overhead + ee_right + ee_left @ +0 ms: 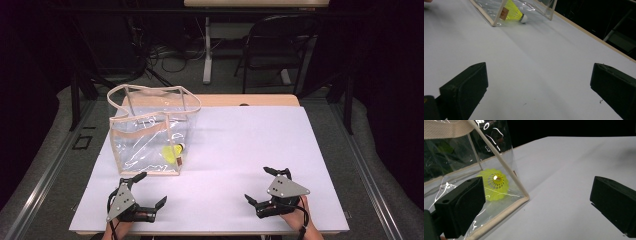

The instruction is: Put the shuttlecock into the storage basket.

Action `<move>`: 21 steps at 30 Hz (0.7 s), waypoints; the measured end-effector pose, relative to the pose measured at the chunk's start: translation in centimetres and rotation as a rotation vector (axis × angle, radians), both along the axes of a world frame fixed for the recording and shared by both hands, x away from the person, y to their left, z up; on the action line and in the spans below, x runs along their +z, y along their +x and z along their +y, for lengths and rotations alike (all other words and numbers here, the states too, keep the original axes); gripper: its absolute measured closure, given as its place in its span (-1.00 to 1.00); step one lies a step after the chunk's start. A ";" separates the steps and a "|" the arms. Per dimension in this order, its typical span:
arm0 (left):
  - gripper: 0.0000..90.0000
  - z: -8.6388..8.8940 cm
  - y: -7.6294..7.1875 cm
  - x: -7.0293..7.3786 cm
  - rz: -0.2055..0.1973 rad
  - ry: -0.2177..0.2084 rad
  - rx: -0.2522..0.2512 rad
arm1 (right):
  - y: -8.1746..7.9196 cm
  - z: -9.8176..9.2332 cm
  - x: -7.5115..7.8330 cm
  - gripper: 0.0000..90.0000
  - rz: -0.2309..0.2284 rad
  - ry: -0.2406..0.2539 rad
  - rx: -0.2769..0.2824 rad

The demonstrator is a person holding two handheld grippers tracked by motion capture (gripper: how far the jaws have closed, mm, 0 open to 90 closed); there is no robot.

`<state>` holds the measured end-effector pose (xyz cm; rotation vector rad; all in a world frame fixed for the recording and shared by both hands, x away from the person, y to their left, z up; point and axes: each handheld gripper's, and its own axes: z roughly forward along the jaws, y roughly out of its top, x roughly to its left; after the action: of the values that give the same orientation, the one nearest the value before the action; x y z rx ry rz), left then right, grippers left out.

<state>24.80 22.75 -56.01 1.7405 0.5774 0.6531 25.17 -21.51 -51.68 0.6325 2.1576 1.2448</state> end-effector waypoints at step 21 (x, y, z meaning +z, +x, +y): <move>-1.00 -0.3 0.1 -0.1 0.007 0.004 -0.013 | -2.0 -1.7 -2.1 -0.97 -0.045 0.048 -0.036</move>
<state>24.92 22.49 -56.10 1.7496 0.5691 0.6395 23.13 -23.26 -53.74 0.6543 2.0761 1.2828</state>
